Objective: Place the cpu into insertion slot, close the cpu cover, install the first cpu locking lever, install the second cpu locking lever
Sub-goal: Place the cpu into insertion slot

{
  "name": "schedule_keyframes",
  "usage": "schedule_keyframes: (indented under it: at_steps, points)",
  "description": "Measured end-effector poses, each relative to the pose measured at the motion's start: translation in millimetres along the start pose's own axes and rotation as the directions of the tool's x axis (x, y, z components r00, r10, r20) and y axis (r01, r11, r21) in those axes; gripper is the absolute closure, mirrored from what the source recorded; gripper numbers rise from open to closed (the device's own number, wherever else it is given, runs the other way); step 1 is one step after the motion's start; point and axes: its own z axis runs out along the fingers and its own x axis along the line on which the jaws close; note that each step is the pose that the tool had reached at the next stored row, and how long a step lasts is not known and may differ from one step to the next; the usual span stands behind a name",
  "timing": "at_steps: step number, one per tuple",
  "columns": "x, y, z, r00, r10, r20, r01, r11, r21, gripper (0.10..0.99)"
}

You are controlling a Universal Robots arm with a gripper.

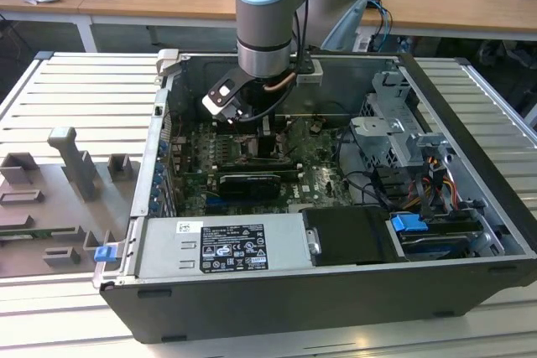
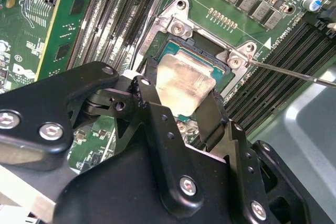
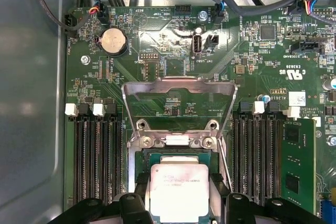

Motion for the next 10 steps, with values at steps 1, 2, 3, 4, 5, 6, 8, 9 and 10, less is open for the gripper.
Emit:
schedule_keyframes:
  at_steps: [1,2,3,4,5,6,8,9,10]
  points:
    - [-0.1,-0.1,0.3,1.0000,0.000,0.0002,0.000,1.0000,0.000,0.549]
    - [-0.1,-0.1,0.3,1.0000,0.000,0.0003,0.000,1.0000,0.000,0.549]
    - [-0.1,-0.1,0.4,1.0000,0.000,0.0003,0.000,1.0000,0.000,0.549]
    - [0.0,-0.1,0.5,1.0000,0.000,0.0002,0.000,1.0000,0.000,0.549]
    - [0.0,0.0,0.7,1.0000,0.000,-0.0003,0.000,1.0000,0.000,0.549]
    - [0.0,0.0,0.7,1.0000,0.000,-0.0001,0.000,1.0000,0.000,0.541]
    - [0.0,-0.1,0.7,1.0000,0.000,0.0001,0.000,1.0000,0.000,0.475]
    - [0.0,-0.1,0.6,1.0000,0.000,0.0001,0.000,1.0000,0.000,0.475]
    - [0.0,-0.1,0.6,1.0000,0.000,-0.0001,0.000,1.0000,0.000,0.475]
